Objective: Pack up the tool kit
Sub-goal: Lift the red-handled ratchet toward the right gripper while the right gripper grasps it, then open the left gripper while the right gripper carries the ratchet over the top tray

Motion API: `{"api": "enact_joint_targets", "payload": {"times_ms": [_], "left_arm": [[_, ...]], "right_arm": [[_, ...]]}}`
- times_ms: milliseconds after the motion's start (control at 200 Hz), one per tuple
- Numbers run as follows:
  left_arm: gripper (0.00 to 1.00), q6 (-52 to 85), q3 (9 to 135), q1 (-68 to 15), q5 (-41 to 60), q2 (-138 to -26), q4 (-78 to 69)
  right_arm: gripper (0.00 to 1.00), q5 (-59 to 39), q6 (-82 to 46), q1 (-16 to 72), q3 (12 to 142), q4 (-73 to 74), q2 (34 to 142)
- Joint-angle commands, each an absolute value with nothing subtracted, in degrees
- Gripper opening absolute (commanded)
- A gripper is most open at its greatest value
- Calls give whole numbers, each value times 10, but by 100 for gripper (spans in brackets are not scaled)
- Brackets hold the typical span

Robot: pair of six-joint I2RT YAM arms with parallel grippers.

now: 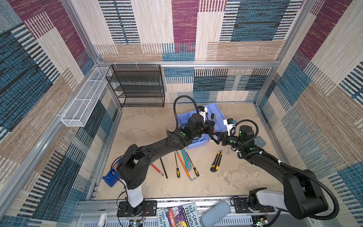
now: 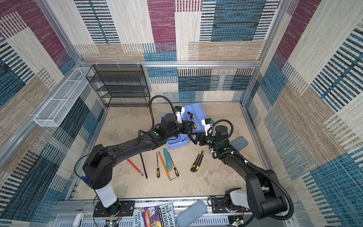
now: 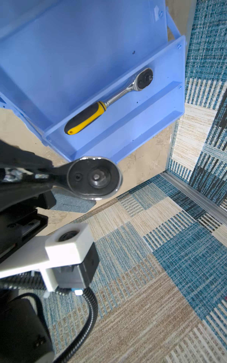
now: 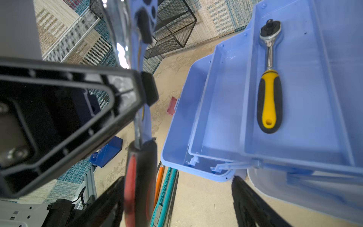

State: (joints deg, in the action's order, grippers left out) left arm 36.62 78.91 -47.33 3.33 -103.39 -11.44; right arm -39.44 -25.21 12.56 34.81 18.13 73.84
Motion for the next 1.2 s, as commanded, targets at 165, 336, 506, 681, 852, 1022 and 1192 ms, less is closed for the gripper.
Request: {"api": "enact_joint_targets", "payload": {"times_ms": [165, 336, 506, 681, 852, 1022, 1192], "left_arm": [[0, 342, 784, -477, 17, -1036, -169], [0, 338, 782, -479, 16, -1034, -175], [0, 345, 763, -480, 20, -1031, -200], [9, 343, 741, -480, 13, -1020, -221], [24, 348, 730, -480, 18, -1016, -232], [54, 346, 729, -480, 20, -1010, -215], [79, 321, 712, -479, -8, -981, -200]], "right_arm": [[58, -407, -260, 127, 370, 200, 758], [44, -410, -261, 127, 373, 197, 764], [32, -410, -274, 127, 373, 209, 768], [19, -411, -285, 127, 379, 216, 776], [18, -403, -274, 127, 396, 192, 784], [17, -372, -239, 127, 427, 134, 787], [17, -345, -198, 127, 466, 70, 795]]}}
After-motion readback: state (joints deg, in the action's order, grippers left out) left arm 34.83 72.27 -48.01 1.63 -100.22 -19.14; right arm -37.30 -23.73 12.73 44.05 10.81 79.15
